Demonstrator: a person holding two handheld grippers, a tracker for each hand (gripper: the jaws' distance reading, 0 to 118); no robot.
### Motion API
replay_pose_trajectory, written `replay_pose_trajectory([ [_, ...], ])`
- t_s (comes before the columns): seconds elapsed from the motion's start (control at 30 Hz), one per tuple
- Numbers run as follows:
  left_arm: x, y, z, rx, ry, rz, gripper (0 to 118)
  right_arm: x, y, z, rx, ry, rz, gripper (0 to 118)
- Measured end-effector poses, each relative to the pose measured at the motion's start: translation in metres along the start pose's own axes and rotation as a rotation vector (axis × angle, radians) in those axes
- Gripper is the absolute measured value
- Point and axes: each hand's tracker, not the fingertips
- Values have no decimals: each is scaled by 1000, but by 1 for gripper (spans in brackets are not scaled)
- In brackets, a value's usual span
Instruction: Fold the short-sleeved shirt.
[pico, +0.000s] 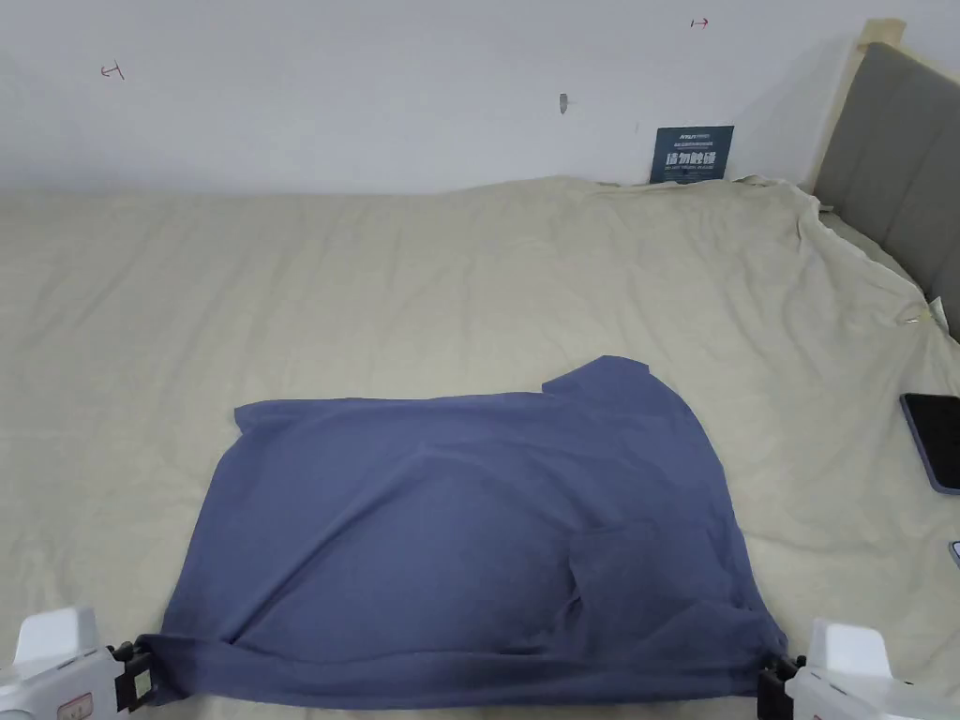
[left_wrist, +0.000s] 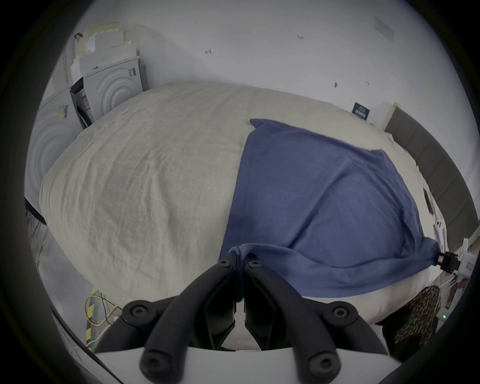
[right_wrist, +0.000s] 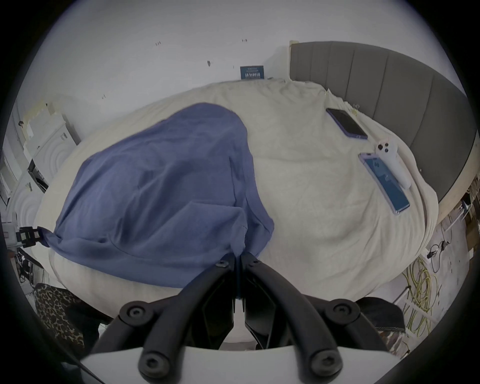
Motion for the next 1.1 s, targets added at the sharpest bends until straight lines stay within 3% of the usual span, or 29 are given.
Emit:
replay_pose_trajectory([
  [0.47,14,88,-24,106,-12,12,2,6,101,-23,110,39,8,2],
  [0.77,42,125,-80,58,38,-68,2,9,138,-91,29,20,10,2],
  [0.83,46,128,-96,35,54,-90,2,-7,152,-108,3,7,16,2],
  [1.1,48,128,-158,-64,94,-130,2,-10,153,-167,-119,-44,19,2],
])
